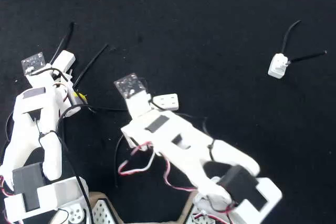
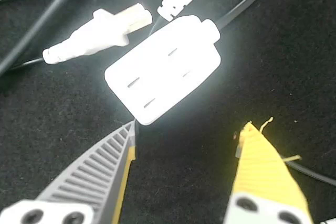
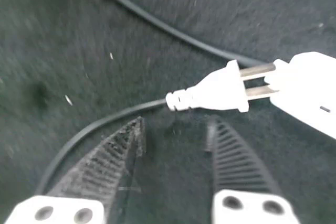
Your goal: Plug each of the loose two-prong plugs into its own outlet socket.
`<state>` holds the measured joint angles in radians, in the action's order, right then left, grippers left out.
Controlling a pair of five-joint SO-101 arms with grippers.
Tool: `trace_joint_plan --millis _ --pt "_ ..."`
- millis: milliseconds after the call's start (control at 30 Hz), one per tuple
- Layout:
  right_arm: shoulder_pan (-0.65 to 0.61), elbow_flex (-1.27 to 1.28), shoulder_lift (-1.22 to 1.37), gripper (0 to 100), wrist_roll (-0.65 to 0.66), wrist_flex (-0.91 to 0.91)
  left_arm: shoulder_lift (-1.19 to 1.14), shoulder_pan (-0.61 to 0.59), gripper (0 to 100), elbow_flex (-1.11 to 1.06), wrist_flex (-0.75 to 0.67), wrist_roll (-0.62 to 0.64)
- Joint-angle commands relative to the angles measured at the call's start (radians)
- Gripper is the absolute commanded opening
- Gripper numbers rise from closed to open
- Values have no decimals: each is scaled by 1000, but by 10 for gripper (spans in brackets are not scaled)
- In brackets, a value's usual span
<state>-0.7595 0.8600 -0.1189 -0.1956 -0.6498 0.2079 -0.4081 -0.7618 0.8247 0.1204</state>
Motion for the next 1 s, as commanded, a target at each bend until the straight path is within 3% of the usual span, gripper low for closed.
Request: trace_joint_plan --millis 0,200,467,667,833,967 --pt "46 -110 35 25 106 -81 25 -12 309 12 -5 14" --pt "83 -104 -1 11 152 -109 25 -12 309 13 -5 14" --pt "84 5 -240 11 157 -129 25 -12 309 16 -5 14" --pt "103 -35 -355 20 250 -368 25 -12 309 16 -5 14" --pt "57 8 -251 197 169 -193 25 -12 309 18 -11 14" --pt "-6 -25 -133 193 166 -101 25 -12 309 18 -8 14"
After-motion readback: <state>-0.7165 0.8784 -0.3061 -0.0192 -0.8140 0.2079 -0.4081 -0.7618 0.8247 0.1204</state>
